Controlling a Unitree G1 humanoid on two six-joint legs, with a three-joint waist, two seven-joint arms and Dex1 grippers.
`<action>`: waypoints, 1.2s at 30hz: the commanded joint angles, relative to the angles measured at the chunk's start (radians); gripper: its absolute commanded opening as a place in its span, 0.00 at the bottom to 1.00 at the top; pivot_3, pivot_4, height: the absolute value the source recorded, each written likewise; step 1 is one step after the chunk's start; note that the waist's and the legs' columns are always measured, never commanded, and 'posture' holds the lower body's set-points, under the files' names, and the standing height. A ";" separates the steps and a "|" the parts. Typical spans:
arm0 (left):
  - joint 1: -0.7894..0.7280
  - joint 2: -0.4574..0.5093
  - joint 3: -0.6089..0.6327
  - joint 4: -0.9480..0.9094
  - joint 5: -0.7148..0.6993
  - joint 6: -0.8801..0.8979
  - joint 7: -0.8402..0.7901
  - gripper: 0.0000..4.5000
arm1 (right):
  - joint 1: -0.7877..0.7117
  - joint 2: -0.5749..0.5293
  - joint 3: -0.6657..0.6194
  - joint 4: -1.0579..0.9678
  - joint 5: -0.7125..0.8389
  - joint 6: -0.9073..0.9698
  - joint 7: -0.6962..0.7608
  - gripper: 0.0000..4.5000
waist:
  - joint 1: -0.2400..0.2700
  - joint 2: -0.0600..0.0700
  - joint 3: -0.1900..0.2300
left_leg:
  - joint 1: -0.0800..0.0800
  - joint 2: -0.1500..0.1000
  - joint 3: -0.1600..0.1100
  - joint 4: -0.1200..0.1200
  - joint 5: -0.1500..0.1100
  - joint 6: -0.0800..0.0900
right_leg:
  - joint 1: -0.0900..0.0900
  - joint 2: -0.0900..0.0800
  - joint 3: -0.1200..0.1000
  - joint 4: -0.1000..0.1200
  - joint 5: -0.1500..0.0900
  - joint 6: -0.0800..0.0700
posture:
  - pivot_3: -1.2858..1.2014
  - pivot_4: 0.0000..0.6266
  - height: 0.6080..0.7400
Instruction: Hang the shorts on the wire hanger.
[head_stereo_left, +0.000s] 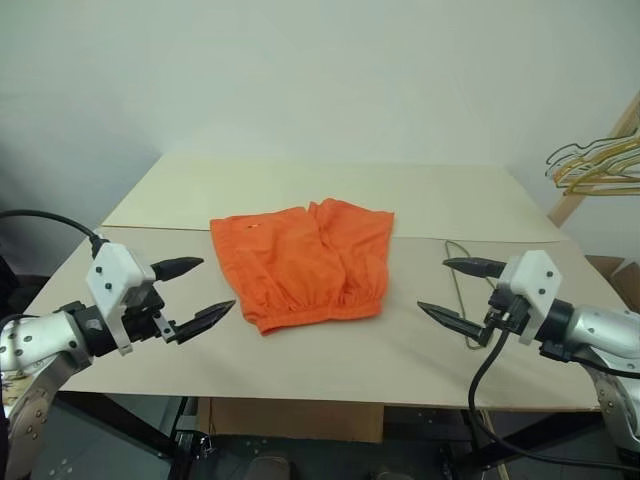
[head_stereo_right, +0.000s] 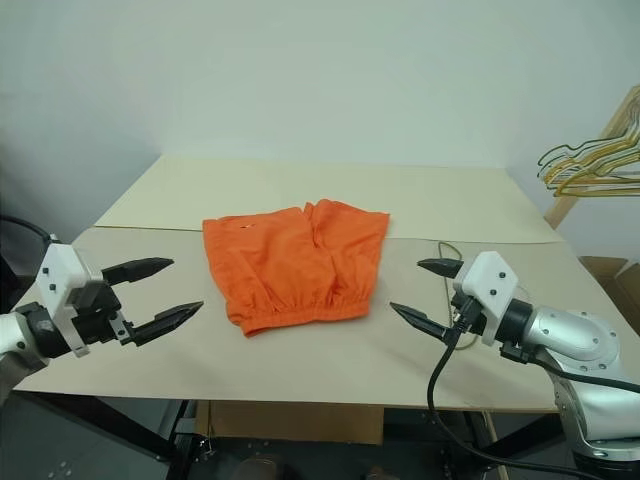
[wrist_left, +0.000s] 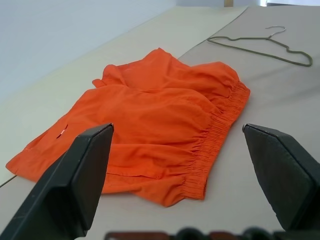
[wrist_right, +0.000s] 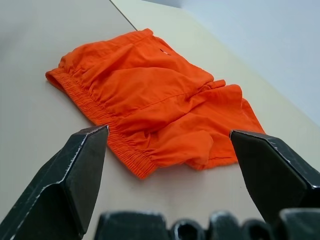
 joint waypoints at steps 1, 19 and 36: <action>-0.013 0.008 0.014 -0.022 -0.037 -0.016 -0.015 1.00 | -0.018 -0.011 -0.015 -0.005 0.018 -0.024 0.000 0.99 | 0.003 0.000 0.000 | 0.000 0.000 0.000 0.000 0.000 0.000 | 0.000 0.000 0.000 0.000 0.000 0.000 | 0.60 0.00 1.00; 0.018 0.013 0.008 -0.055 -0.067 -0.031 -0.046 1.00 | -0.241 0.000 0.504 0.033 -0.365 0.016 -0.087 0.99 | -0.010 0.000 0.000 | -0.003 0.001 0.003 0.000 0.000 0.000 | -0.005 0.000 0.000 0.001 -0.001 -0.003 | 0.59 0.00 1.00; 0.041 0.003 0.011 -0.066 -0.074 -0.045 -0.017 1.00 | -0.642 0.496 0.971 0.640 -0.760 -0.048 -0.195 0.96 | -0.022 0.001 0.000 | -0.006 0.000 0.003 -0.001 0.003 -0.005 | -0.008 0.001 -0.003 0.005 -0.001 -0.003 | 0.61 0.00 1.00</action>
